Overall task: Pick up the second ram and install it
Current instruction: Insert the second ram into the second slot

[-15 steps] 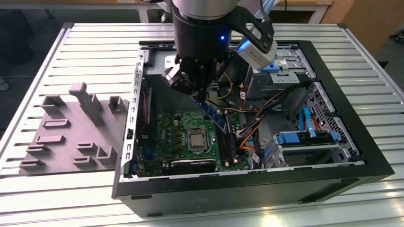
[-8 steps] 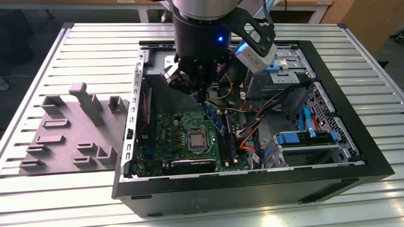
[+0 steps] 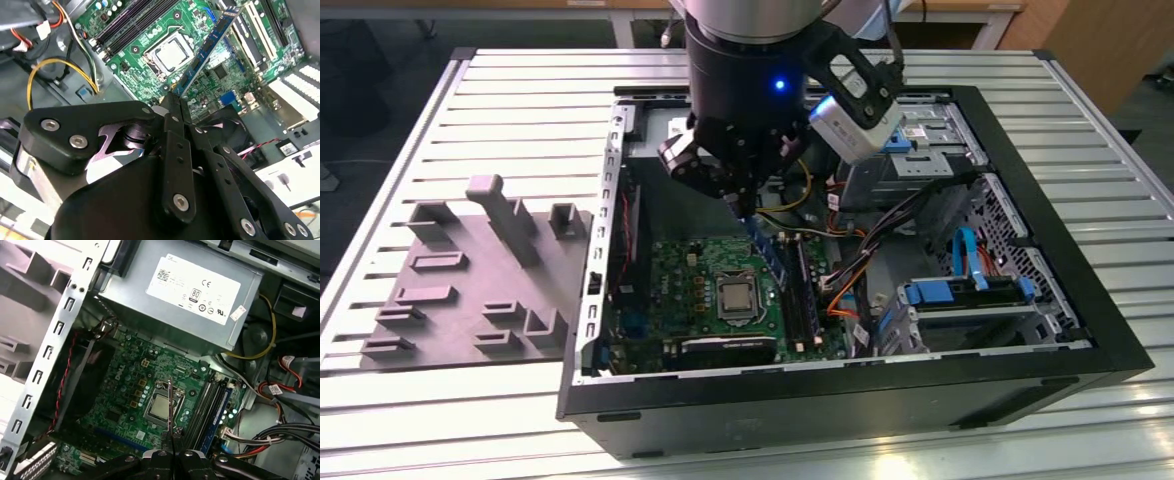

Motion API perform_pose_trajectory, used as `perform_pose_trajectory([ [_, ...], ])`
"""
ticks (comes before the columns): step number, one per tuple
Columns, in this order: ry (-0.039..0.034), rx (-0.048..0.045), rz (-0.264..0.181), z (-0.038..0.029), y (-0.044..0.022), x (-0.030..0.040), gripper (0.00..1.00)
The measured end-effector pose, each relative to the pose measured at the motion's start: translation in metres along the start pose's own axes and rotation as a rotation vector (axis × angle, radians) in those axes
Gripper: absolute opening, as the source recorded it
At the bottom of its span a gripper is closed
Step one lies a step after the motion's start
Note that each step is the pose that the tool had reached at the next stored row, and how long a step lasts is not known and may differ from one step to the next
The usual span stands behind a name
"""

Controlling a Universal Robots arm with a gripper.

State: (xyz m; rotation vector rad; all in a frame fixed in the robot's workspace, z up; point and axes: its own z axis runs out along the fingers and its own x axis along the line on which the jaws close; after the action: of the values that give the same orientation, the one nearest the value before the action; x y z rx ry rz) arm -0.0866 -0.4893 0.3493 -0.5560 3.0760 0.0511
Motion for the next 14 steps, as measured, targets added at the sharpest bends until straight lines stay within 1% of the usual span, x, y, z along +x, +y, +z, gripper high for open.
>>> perform_pose_trajectory([
  [14, -0.0057, 0.0041, 0.195, 0.0009, 0.0, 0.0, 0.12],
])
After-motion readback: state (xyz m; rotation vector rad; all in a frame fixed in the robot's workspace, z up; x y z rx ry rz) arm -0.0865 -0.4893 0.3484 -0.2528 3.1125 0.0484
